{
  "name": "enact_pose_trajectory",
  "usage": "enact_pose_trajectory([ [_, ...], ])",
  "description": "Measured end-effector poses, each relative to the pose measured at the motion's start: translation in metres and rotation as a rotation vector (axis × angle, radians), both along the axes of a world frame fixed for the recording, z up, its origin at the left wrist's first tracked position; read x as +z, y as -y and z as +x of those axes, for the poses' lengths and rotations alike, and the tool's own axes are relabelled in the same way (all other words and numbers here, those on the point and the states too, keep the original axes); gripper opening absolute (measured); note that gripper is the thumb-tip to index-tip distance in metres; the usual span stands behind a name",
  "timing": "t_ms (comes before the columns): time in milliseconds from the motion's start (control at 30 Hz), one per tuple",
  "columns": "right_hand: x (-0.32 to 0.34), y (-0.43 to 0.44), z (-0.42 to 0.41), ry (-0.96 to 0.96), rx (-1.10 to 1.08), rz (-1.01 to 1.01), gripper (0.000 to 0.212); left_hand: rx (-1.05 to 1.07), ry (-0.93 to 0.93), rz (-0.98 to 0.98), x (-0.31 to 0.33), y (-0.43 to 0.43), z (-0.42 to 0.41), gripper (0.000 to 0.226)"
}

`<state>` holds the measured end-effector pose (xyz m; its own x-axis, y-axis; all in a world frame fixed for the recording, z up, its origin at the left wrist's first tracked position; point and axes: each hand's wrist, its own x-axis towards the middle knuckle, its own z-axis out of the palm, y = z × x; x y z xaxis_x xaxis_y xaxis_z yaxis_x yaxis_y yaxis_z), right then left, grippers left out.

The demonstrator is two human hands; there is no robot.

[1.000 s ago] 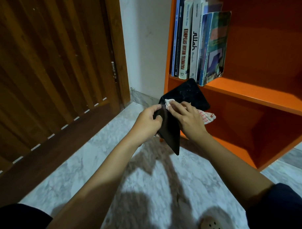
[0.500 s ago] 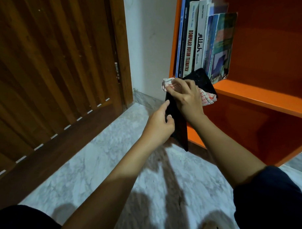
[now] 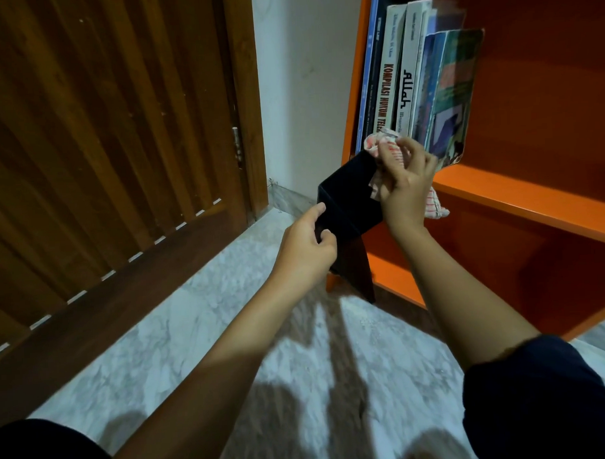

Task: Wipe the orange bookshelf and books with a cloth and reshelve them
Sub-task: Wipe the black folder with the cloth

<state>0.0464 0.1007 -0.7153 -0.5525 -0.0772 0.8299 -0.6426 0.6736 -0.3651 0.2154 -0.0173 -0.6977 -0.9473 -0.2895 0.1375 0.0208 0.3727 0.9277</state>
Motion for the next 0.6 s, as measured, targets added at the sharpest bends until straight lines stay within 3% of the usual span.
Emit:
enact_pose_trajectory([
  [233,-0.012,-0.013,-0.003,0.238,-0.025,-0.323,0.043,0.054,0.043,-0.044,-0.007,0.01,0.0,0.051],
  [367,-0.011,-0.015,0.004,0.145,-0.024,-0.414,0.042,0.073,0.093,-0.092,-0.014,0.019,-0.003,0.052],
  [433,-0.012,-0.009,0.011,0.07,0.073,-0.315,0.045,0.068,0.106,-0.093,-0.017,0.02,-0.004,0.052],
  [600,-0.02,0.001,0.013,0.031,0.336,0.198,0.04,0.02,0.096,-0.151,-0.014,0.021,-0.004,0.051],
])
